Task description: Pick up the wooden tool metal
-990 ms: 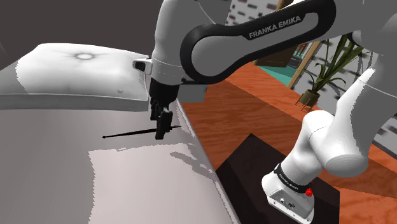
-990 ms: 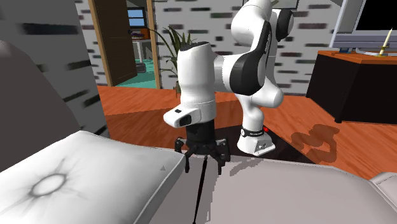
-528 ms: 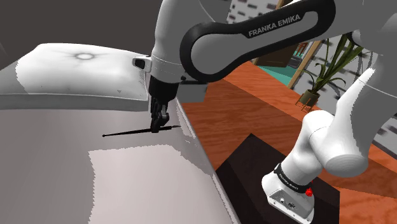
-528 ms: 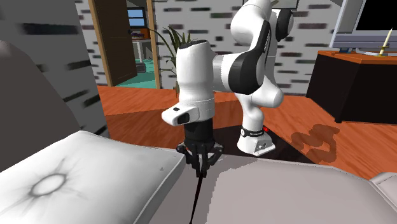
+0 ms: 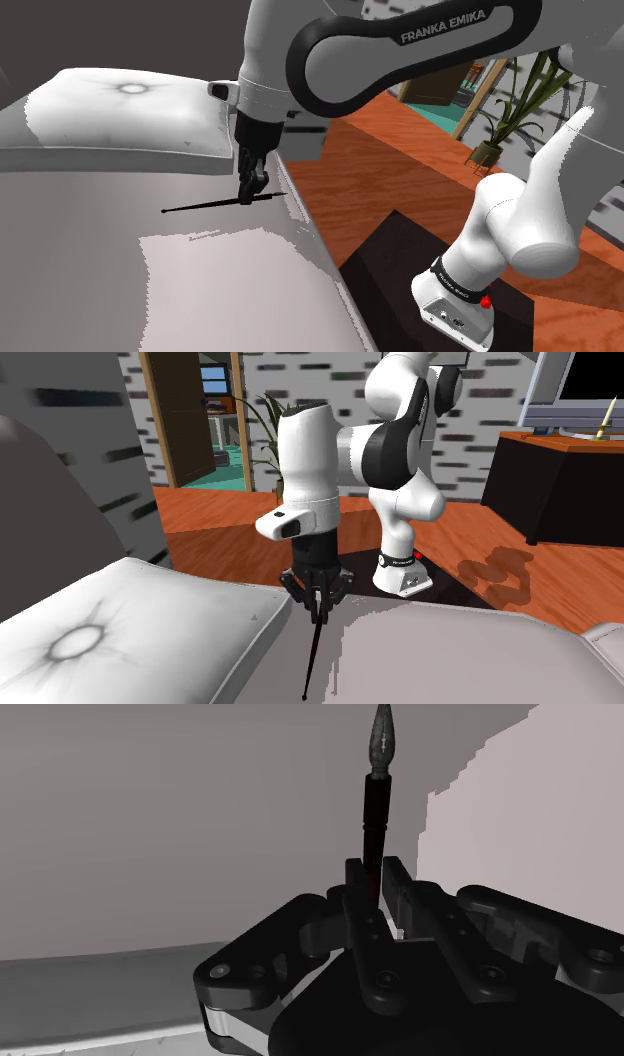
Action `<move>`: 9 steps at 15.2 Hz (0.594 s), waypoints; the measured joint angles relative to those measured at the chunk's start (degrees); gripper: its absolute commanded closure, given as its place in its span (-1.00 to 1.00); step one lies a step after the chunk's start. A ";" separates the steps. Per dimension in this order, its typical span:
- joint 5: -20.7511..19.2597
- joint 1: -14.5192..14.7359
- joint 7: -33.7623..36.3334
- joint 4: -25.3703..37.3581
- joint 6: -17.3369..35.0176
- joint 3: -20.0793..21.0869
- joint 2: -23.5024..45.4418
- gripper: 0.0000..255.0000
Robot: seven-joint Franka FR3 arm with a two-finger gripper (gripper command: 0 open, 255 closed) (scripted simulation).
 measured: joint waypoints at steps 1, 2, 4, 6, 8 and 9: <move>-0.03 -0.03 0.08 0.64 -0.87 -0.03 -0.22 1.00; -0.03 -0.05 0.13 0.97 -1.53 -0.06 -0.55 1.00; -0.07 -0.11 0.23 1.99 -3.02 -0.13 -1.01 1.00; -0.13 -0.13 0.41 3.09 -4.41 -0.16 -1.31 1.00; -0.20 -0.20 0.53 4.34 -5.92 -0.24 -1.58 1.00; -0.23 -0.18 0.69 4.87 -6.54 -0.21 -1.68 1.00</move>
